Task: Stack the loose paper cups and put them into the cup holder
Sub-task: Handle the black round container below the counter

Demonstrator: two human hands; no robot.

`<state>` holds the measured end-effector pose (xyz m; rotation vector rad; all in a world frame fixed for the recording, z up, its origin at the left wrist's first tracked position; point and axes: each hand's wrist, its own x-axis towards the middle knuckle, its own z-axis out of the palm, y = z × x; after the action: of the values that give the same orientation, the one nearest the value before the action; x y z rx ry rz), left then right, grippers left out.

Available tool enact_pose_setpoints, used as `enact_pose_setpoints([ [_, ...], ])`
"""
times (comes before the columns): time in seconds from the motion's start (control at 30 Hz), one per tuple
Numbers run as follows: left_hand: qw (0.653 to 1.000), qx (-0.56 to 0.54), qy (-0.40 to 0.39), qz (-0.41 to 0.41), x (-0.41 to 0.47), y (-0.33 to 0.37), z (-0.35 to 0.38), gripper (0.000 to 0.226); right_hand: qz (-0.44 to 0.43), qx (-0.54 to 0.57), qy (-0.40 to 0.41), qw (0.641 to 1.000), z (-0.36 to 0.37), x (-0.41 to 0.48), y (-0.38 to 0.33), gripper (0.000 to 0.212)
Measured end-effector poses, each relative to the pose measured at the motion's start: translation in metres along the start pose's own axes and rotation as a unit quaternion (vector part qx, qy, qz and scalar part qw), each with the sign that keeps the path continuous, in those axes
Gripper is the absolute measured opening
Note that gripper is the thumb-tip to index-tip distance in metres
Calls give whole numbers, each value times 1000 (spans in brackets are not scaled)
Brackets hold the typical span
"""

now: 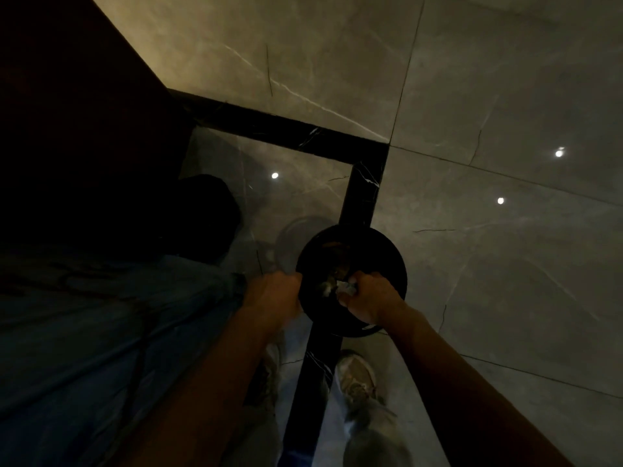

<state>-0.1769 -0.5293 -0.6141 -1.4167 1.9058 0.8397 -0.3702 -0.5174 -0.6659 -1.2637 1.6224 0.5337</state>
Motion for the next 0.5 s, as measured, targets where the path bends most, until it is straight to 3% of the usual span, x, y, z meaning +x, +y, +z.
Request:
enact_pose_setpoints([
  [0.17,997,-70,-20,18,-40,7,-15,32,-43,-189,-15,981,-25,-49,-14,71],
  [0.37,988,-154,6,8,-102,25,-44,39,-91,-232,3,968,-63,-120,-31,77],
  [0.5,974,-217,54,-22,-157,34,-64,29,-123,-250,4,960,-90,-175,-43,79],
])
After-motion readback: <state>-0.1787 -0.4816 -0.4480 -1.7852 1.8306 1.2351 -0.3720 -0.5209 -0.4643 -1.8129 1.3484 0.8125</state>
